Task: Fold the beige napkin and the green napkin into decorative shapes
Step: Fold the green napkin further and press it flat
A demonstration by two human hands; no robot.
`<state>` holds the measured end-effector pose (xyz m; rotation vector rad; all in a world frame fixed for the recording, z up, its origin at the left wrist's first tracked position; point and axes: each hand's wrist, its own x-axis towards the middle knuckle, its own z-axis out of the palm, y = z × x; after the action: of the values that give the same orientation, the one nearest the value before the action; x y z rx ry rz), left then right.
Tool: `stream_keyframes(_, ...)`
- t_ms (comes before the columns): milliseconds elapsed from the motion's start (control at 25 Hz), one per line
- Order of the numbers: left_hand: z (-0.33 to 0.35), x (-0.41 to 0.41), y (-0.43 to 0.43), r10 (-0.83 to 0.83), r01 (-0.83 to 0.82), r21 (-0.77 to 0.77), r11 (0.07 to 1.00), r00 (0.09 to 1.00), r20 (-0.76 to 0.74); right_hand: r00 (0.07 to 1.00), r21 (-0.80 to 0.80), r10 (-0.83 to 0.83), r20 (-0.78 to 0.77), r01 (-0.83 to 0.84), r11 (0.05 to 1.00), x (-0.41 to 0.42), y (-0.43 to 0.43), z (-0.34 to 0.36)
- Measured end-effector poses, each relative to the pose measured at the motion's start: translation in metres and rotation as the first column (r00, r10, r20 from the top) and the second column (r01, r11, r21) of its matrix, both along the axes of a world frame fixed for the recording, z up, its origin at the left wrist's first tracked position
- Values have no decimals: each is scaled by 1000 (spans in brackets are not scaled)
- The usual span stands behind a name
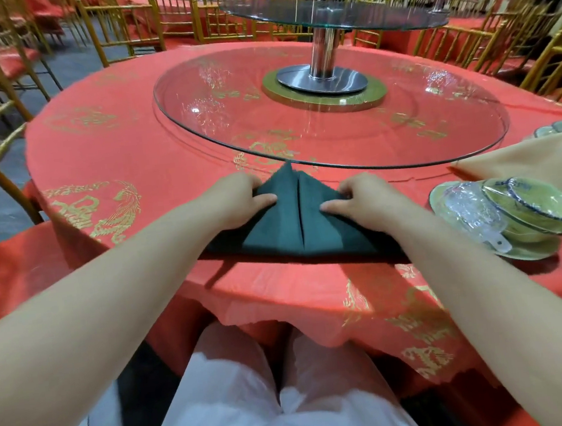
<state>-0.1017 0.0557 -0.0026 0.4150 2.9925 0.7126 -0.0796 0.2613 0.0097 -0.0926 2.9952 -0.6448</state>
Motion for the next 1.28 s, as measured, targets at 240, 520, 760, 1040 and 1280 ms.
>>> stream_keyframes(240, -19, -18, 10, 55, -63, -148, 987, 997, -54, 992, 215, -39, -119, 65, 975, -11, -10, -26)
stream_keyframes(520, -25, -37, 23, 3, -14, -159, 987, 997, -72, 984, 238, -63, -165, 102, 966, -23, -5, -34)
stream_keyframes(760, -38, -38, 26, 40, -50, -78, 996, 992, -119, 968, 322, -41, -247, 122, 939, -16, -9, -40)
stream_keyframes(1040, -19, 27, 21, -31, -12, -185, 983, 973, -228, 962, 322, -48, -269, 138, 937, -15, -8, -44)
stream_keyframes(1280, -41, 46, 22, 77, -91, -352, 931, 996, -53, 965, 329, -78, -252, 161, 930, -16, -7, -45)
